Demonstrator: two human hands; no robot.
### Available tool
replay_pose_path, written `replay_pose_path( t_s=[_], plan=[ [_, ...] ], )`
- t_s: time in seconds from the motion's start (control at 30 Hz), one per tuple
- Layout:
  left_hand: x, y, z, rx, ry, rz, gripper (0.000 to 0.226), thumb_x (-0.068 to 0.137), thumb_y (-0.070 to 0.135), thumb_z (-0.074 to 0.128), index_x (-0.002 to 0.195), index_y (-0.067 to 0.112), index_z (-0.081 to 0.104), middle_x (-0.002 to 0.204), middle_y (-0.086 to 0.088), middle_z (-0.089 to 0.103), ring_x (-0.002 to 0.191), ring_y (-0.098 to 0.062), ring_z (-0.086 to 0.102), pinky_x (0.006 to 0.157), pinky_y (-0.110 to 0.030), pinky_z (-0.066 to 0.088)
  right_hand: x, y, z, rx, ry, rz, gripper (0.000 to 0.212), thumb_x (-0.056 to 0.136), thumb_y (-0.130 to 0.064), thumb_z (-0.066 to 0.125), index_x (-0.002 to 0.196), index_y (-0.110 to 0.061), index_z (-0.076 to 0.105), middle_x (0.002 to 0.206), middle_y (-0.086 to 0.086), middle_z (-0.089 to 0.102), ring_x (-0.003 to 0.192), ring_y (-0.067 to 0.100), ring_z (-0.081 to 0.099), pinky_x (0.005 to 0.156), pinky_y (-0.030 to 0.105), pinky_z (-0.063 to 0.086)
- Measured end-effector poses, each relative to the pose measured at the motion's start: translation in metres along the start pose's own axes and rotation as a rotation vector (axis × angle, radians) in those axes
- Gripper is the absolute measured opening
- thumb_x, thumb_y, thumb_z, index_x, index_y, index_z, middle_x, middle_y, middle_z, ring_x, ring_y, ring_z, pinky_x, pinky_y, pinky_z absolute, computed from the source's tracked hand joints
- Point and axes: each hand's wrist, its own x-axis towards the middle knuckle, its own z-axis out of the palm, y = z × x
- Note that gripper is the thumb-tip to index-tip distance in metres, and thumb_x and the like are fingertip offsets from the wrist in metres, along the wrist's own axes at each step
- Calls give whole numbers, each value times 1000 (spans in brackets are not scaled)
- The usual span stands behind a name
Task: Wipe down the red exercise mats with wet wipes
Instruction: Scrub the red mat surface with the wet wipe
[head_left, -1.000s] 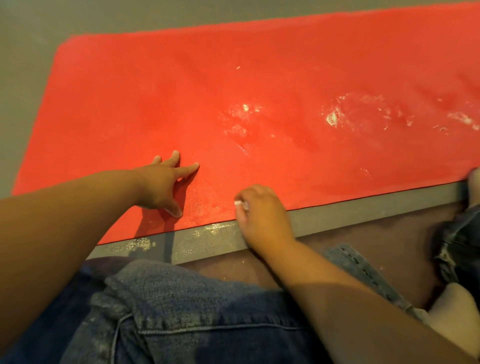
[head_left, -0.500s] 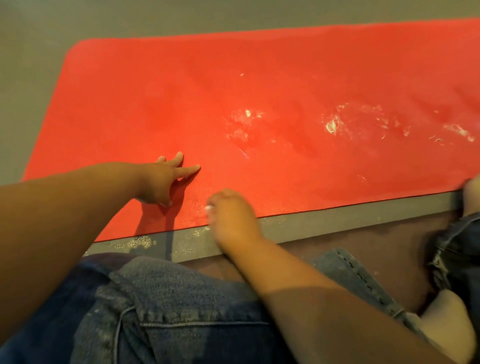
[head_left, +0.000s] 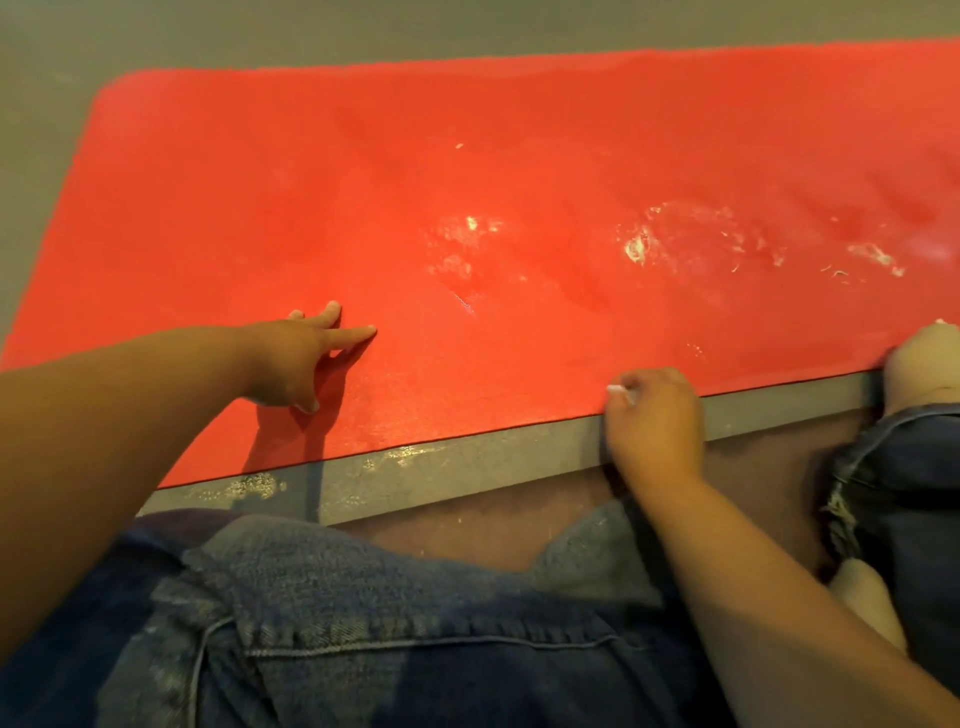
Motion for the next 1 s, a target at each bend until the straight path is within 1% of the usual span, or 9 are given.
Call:
replay_pose_path(
  t_s=[0.17, 0.23, 0.4, 0.53, 0.6, 0.73, 0.8, 0.9, 1.0],
  plan=[
    [-10, -20, 2, -50, 184, -1, 121, 64, 44, 85, 151, 38, 1, 161, 0, 3, 144, -25, 22, 111, -33, 28, -56, -107, 77, 80, -469, -527, 21, 85, -3, 54, 100, -5, 69, 104, 12, 60, 97, 28, 54, 76, 25, 37],
    [-16, -33, 11, -88, 195, -12, 115, 65, 58, 77, 152, 36, 5, 161, -2, 4, 145, -26, 19, 114, -34, 22, -71, -125, 88, 64, -498, -678, 19, 86, -6, 55, 98, -6, 69, 102, 10, 59, 97, 27, 52, 77, 27, 39],
    [-21, -60, 37, -83, 407, -55, 89, 74, 70, 31, 152, 26, 23, 158, -14, 14, 143, -33, 20, 117, -38, 16, -8, -56, 46, 48, -240, -376, 15, 86, -11, 61, 96, -9, 72, 96, 9, 62, 90, 25, 57, 73, 24, 31],
    [-14, -69, 51, -188, 543, -208, 75, 86, 60, 33, 151, 22, 27, 156, -23, 17, 143, -40, 16, 119, -42, 10, 13, -42, 25, -52, -45, -124, 16, 87, -12, 59, 95, -7, 72, 97, 16, 63, 91, 30, 57, 74, 27, 30],
    [-9, -68, 58, -181, 555, -246, 78, 85, 64, 25, 151, 22, 25, 156, -23, 16, 143, -40, 14, 119, -45, 11, -14, -78, 52, 0, -153, -295, 19, 87, -7, 56, 99, -9, 71, 101, 13, 64, 94, 27, 56, 83, 28, 34],
    [-4, -66, 71, -219, 671, -247, 77, 87, 67, 20, 149, 22, 30, 155, -21, 20, 142, -41, 17, 116, -52, 14, -81, -156, 105, 73, -616, -889, 23, 84, -4, 59, 102, -10, 70, 104, 8, 62, 100, 26, 52, 87, 32, 40],
    [-5, -68, 72, -236, 683, -248, 80, 82, 66, 16, 148, 25, 32, 155, -19, 21, 142, -39, 18, 116, -51, 15, -77, -163, 106, 67, -669, -993, 19, 85, -8, 59, 101, -10, 68, 101, 8, 60, 99, 27, 51, 85, 36, 42],
    [-7, -69, 69, -259, 712, -237, 79, 81, 61, 15, 147, 23, 36, 154, -20, 24, 142, -38, 20, 116, -51, 16, -34, -131, 85, 51, -541, -802, 18, 87, -11, 59, 101, -15, 69, 100, 2, 60, 96, 18, 53, 84, 27, 40],
    [-7, -68, 69, -282, 747, -225, 77, 81, 57, 18, 145, 21, 41, 152, -21, 28, 141, -40, 23, 115, -52, 18, 16, -86, 47, 41, -166, -314, 12, 89, -14, 61, 97, -14, 70, 95, 3, 60, 88, 20, 57, 70, 20, 32]
  ],
)
